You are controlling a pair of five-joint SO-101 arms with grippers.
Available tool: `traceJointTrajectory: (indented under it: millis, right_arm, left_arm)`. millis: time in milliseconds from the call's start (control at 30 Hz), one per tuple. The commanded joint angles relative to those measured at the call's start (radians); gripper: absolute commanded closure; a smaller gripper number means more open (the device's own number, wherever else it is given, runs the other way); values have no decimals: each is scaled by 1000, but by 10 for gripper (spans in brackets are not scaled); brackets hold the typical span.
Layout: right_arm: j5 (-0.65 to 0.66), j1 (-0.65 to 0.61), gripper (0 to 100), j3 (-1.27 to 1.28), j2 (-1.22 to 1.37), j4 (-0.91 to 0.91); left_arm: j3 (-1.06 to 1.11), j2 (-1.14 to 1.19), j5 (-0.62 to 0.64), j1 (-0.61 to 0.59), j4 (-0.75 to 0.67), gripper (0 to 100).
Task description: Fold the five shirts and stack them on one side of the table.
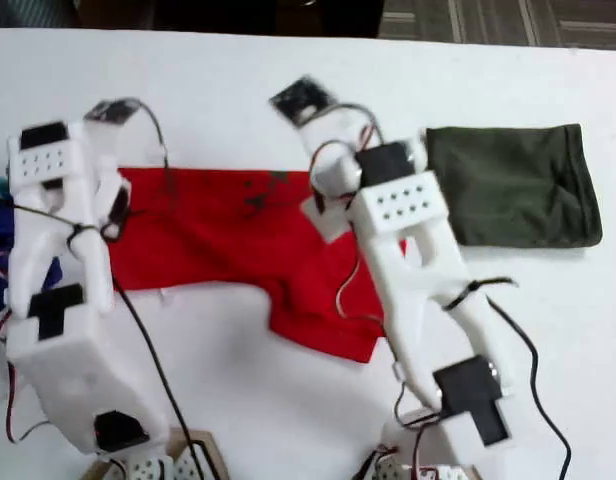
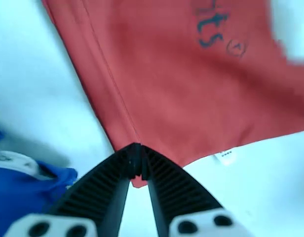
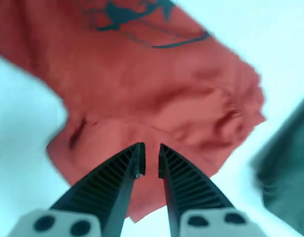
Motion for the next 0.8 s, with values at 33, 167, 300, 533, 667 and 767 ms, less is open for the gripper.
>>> traceJointTrajectory:
  millis: [33,167,300,533,667,767]
  right_arm:
    - [11,-51,940,196,-125,-74]
    - [12,-56,940,437,-214,-194]
    - [14,-56,937,644,-278,-272]
    - [14,-58,936,818,-351,-328]
    - [15,-59,935,818,-414,-286]
    - [34,-104,899,822,-469,-239]
  left_arm:
    - [237,-126,-9,-40,-190,974]
    - [331,-127,-38,-75,-321,974]
    - [349,-127,-37,-117,-414,974]
    - [355,-126,-35,-121,-496,974]
    - [346,-138,-26,-117,-477,974]
    - [311,-138,8,-117,-390,974]
